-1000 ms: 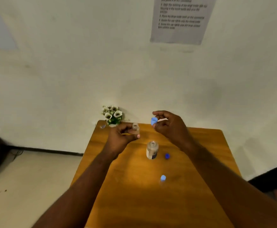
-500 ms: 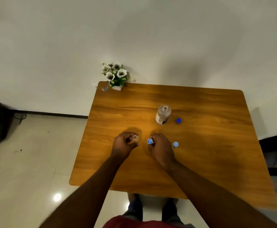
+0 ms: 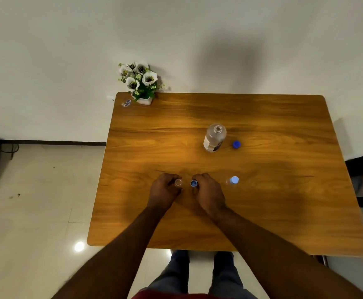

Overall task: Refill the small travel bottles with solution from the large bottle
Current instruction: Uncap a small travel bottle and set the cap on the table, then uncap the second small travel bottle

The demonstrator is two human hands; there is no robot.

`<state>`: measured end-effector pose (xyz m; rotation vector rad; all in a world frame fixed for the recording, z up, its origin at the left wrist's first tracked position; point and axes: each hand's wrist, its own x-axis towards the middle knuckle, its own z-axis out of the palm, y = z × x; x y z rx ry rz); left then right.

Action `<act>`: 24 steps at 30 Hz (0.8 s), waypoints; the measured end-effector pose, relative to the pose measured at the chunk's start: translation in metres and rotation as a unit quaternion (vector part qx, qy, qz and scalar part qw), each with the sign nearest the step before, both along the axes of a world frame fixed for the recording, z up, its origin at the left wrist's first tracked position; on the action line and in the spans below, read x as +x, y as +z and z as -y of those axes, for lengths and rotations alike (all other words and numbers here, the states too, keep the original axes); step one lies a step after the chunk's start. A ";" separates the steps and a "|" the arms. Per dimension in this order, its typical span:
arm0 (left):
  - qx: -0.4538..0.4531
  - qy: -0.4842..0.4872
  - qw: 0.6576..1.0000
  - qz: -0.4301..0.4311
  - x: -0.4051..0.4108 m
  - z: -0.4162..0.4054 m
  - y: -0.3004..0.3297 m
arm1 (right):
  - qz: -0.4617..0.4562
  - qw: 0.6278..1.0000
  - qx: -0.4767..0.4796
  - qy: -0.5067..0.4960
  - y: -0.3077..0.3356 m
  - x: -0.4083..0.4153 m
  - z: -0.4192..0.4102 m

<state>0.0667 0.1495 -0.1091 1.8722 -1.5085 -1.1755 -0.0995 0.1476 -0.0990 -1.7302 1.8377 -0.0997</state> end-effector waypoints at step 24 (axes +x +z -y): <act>-0.016 -0.096 0.995 0.019 -0.020 -0.050 0.003 | -0.113 0.983 -0.129 -0.068 0.062 -0.079 -0.015</act>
